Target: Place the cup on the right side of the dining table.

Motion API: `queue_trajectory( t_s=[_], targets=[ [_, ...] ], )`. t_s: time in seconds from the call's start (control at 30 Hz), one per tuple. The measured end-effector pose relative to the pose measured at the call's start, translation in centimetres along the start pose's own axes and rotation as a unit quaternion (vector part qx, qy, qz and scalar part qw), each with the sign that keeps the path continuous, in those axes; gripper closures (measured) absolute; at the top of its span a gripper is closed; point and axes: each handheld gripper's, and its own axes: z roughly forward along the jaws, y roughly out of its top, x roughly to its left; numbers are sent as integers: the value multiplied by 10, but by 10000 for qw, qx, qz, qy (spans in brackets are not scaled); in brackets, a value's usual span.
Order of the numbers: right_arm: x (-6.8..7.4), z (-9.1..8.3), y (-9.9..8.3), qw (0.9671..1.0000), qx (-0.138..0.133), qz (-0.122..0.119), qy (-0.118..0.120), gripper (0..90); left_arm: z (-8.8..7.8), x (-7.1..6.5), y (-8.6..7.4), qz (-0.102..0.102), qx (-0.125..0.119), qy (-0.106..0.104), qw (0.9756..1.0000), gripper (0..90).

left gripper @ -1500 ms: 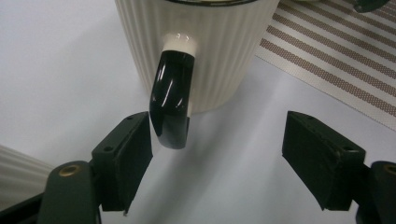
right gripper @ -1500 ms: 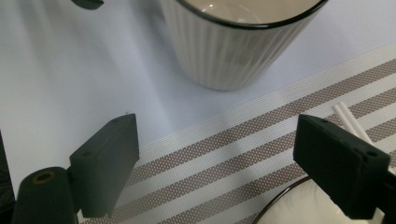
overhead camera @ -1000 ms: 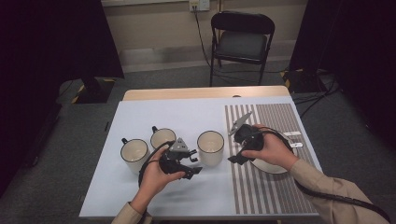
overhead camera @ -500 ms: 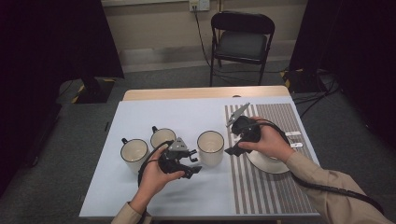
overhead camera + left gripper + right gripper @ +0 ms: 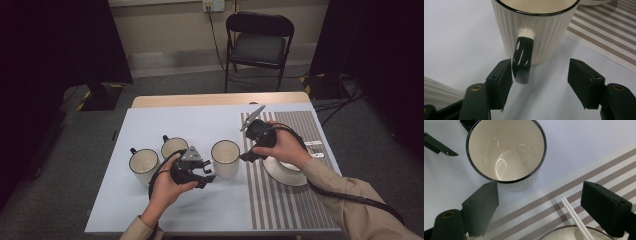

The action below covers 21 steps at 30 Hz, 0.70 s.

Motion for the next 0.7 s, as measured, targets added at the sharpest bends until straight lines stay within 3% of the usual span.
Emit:
queue_trajectory(
  t_s=[0.17, 0.47, 0.7],
  targets=[
    [-5, 0, 3, 9999, 10, 130, -53, 142, 1, 0, 1, 78, 9, 21, 10000, 431],
    [-9, 2, 10, 9998, 41, 126, -120, 145, 1, 1, 2, 214, 74, 194, 9996, 532],
    [-13, 7, 16, 9997, 83, 193, -93, 147, 1, 2, 3, 190, 132, 308, 9993, 626]
  ],
)
